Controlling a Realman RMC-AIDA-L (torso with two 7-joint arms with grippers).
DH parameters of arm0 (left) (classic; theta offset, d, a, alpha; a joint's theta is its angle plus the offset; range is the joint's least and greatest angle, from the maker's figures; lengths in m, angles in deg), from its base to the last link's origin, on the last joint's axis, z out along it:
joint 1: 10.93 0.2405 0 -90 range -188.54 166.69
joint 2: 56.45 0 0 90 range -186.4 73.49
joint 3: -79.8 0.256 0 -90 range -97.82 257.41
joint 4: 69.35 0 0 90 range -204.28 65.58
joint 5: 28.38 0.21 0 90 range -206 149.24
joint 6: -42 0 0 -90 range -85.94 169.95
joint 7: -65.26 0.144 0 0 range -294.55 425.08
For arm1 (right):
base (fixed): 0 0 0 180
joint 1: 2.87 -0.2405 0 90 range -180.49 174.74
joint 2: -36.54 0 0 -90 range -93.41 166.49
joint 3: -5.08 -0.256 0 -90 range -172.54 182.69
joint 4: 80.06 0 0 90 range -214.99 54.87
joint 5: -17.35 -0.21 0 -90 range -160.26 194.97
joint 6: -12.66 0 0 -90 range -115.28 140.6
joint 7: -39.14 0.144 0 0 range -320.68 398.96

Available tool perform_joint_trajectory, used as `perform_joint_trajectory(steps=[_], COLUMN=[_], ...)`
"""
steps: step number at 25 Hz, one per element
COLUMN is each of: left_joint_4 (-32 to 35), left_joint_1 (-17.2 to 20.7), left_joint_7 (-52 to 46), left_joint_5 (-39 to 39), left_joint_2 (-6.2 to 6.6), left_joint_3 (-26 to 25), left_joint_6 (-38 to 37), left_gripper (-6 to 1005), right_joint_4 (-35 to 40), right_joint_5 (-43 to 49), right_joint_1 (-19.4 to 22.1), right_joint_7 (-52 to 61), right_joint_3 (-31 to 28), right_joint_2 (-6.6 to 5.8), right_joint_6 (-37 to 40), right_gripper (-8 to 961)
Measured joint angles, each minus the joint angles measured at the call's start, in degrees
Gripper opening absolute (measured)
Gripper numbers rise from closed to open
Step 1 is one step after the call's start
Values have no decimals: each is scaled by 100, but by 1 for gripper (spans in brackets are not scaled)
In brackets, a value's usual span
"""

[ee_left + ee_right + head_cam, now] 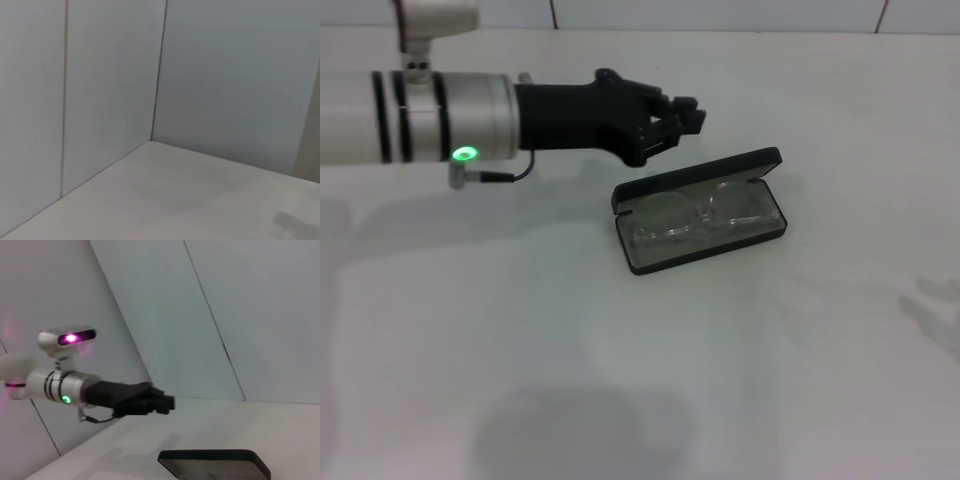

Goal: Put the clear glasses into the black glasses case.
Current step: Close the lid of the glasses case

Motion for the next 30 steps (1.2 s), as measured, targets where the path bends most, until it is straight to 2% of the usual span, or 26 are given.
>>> perform_joint_trajectory(steps=[6, 9, 17, 30], left_joint_4=[-116, -241, -423, -630], left_joint_1=[-178, -232, -331, -397], left_joint_7=[-31, -41, -41, 3], left_joint_5=[94, 139, 141, 116], left_joint_2=[-14, -21, -29, -44], left_joint_3=[135, 372, 829, 936], left_joint_6=[331, 593, 1093, 1448], left_gripper=[201, 248, 244, 235], right_joint_4=[-160, -220, -300, -382], right_joint_5=[0, 0, 18, 63], right_joint_1=[-2, -2, -19, -20], right_joint_7=[-77, -117, -140, -154], right_joint_3=[-7, -14, 10, 8], right_joint_2=[-5, -6, -14, -17], right_joint_6=[-11, -21, -144, -192], right_gripper=[336, 336, 336, 336])
